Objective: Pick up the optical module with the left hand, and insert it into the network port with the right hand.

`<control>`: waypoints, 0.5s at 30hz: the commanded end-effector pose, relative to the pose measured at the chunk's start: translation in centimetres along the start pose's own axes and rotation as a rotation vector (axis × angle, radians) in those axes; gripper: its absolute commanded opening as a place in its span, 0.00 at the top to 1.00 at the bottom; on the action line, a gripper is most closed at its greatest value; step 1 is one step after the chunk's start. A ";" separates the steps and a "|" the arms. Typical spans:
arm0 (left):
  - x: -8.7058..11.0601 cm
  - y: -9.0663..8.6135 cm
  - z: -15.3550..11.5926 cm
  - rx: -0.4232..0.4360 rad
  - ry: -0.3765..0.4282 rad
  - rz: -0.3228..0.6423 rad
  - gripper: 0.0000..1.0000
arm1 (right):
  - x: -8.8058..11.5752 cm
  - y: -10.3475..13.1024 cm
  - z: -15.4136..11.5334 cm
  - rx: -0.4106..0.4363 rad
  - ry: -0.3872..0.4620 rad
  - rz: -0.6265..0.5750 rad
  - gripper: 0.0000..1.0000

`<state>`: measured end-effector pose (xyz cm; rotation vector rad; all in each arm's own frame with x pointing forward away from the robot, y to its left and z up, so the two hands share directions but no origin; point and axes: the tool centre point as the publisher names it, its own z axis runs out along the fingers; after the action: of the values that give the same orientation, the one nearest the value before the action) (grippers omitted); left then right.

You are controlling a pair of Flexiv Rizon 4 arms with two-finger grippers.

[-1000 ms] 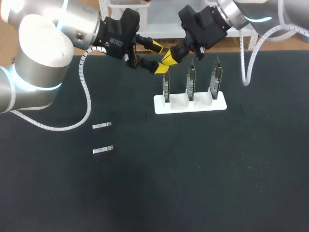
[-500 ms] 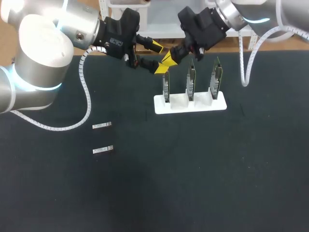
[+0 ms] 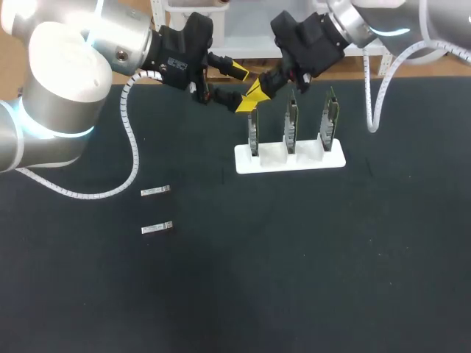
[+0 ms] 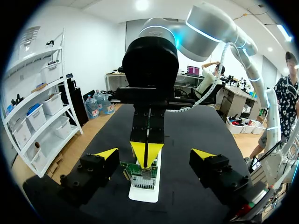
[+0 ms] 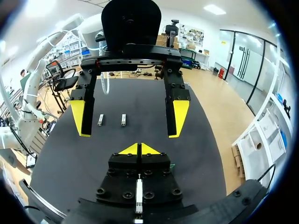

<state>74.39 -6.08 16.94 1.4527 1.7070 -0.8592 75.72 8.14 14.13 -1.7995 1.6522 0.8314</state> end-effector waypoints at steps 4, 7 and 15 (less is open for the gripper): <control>-0.1 0.1 0.1 0.001 0.006 -0.002 0.00 | 0.5 -0.2 0.5 -0.007 0.005 0.005 1.00; -0.1 0.1 0.1 0.001 0.006 -0.002 0.00 | 0.6 -0.2 0.6 -0.010 0.006 0.006 1.00; -0.1 0.1 0.1 0.001 0.006 -0.002 0.00 | 0.3 -0.1 0.3 -0.009 -0.005 0.005 1.00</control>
<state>74.39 -6.08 16.94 1.4526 1.7070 -0.8592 75.77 8.26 14.20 -1.8000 1.6581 0.8435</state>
